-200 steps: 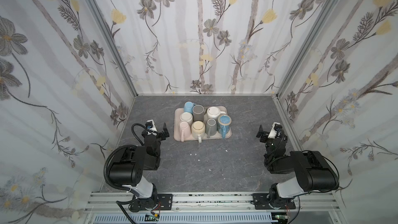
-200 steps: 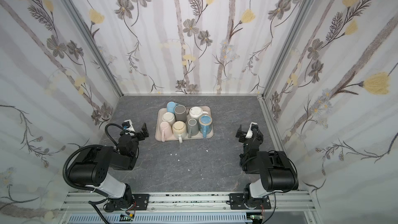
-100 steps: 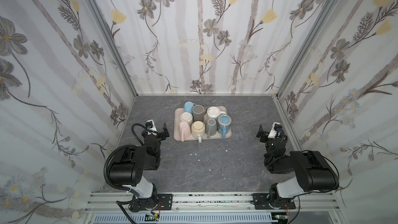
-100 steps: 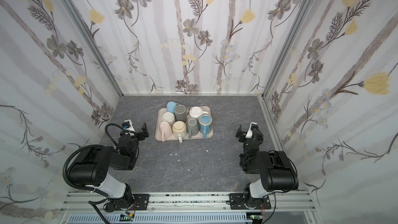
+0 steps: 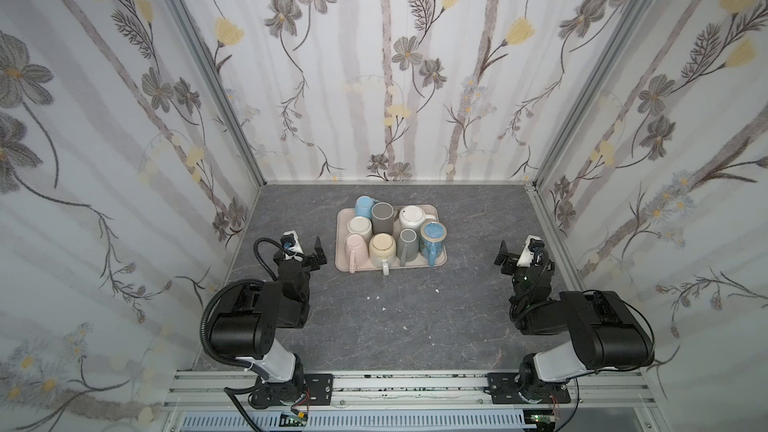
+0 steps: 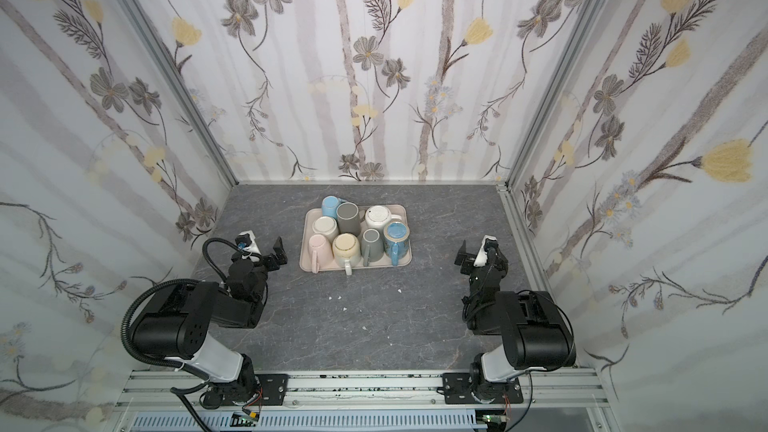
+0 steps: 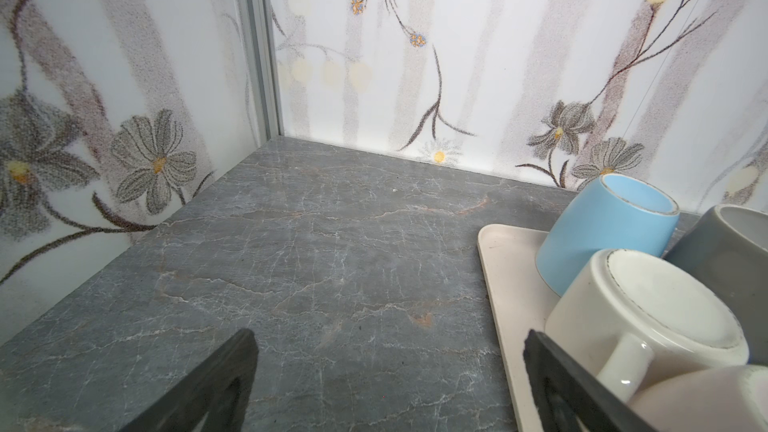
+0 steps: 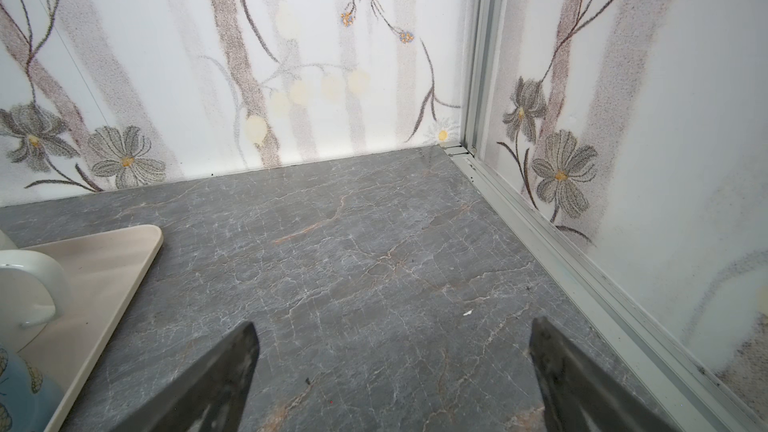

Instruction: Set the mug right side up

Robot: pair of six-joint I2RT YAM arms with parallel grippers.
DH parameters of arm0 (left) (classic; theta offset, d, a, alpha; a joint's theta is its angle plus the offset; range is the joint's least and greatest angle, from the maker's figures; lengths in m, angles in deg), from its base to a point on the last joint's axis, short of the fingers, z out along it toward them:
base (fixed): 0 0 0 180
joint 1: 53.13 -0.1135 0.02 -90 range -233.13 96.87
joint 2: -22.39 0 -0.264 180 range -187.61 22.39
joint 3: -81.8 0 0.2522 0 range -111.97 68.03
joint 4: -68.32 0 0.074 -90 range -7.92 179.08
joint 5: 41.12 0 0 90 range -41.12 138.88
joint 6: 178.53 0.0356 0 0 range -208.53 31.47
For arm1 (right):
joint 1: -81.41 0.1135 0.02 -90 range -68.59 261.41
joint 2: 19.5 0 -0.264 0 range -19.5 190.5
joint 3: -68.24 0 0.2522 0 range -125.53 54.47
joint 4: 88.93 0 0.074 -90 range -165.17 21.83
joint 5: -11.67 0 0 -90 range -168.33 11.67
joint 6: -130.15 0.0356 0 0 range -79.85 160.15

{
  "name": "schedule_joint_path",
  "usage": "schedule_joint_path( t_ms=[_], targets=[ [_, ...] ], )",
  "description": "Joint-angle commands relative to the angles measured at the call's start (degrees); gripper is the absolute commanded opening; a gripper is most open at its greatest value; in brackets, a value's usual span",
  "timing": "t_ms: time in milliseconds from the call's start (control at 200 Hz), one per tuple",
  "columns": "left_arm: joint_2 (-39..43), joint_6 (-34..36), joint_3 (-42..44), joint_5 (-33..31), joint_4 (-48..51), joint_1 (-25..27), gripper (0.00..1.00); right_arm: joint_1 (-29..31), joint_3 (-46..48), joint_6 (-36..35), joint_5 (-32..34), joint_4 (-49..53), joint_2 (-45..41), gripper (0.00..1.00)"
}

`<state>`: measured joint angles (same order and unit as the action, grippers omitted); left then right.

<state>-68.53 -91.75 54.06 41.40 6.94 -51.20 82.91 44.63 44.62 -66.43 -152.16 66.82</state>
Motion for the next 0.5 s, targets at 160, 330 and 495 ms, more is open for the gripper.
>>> schedule_joint_path(
  t_ms=[160, 330, 495],
  targets=[
    [0.0, 0.2, -0.2, -0.3, -0.9, -0.1, 1.00, 0.1, -0.2, -0.2, 0.4, -1.0, 0.2, 1.00],
    [0.0, 0.2, -0.1, -0.3, -0.9, -0.1, 1.00, 0.1, -0.3, -0.1, 0.4, -0.6, 0.2, 1.00],
    [0.0, 0.1, -0.1, 0.0, -0.8, -0.2, 1.00, 0.1, -0.3, -0.2, 0.2, -0.8, 0.0, 1.00]
  ],
)
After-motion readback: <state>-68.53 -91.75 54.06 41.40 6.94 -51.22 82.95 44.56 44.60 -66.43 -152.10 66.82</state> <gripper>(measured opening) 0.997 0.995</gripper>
